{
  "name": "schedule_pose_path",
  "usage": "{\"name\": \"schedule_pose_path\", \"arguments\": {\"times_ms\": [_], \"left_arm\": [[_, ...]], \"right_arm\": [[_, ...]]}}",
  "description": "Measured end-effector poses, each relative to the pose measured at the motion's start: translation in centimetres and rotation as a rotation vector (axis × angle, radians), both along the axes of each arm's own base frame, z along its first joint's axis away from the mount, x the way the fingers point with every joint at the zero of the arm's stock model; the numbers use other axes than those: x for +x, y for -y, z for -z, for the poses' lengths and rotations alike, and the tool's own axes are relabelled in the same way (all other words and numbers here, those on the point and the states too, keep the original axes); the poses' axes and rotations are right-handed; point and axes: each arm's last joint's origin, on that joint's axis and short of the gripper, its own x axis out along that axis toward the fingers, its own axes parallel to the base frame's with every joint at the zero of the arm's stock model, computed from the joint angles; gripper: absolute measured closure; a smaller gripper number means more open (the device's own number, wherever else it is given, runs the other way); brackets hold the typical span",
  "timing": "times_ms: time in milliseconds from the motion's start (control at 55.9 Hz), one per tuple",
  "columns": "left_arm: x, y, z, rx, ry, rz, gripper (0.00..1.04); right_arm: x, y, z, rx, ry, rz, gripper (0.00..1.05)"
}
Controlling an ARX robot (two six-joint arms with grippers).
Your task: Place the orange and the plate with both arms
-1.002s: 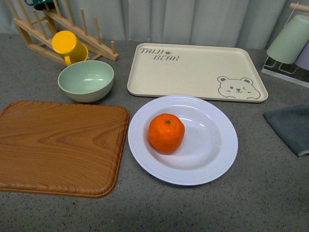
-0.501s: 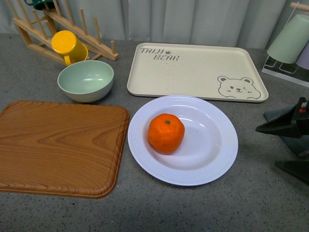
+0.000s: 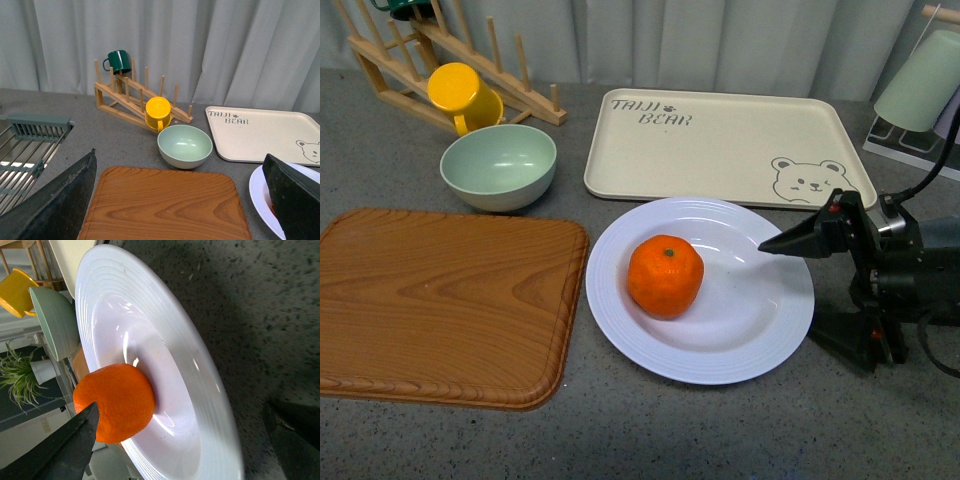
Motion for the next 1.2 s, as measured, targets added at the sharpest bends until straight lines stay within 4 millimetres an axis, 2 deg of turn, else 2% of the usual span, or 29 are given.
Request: {"name": "schedule_pose_path", "arguments": {"times_ms": [72, 286, 537, 626, 949, 1056, 1199], "left_arm": [[0.0, 0.0, 0.0, 0.0, 0.0, 0.0, 0.06], [0.0, 0.0, 0.0, 0.0, 0.0, 0.0, 0.06], [0.0, 0.0, 0.0, 0.0, 0.0, 0.0, 0.06], [0.0, 0.0, 0.0, 0.0, 0.0, 0.0, 0.06], [0.0, 0.0, 0.0, 0.0, 0.0, 0.0, 0.06], [0.0, 0.0, 0.0, 0.0, 0.0, 0.0, 0.06], [0.0, 0.0, 0.0, 0.0, 0.0, 0.0, 0.06]], "right_arm": [[0.5, -0.6, 0.0, 0.016, -0.006, 0.007, 0.09], [0.8, -0.9, 0.2, 0.009, -0.028, 0.023, 0.49], [0.6, -0.7, 0.4, -0.003, -0.031, 0.02, 0.9], [0.5, -0.7, 0.3, 0.009, -0.024, 0.006, 1.0], [-1.3, -0.7, 0.0, 0.045, 0.117, 0.015, 1.02], [-1.6, -0.6, -1.4, 0.101, 0.211, 0.027, 1.02], [-0.6, -0.5, -3.6, 0.129, 0.34, 0.093, 1.02]]}}
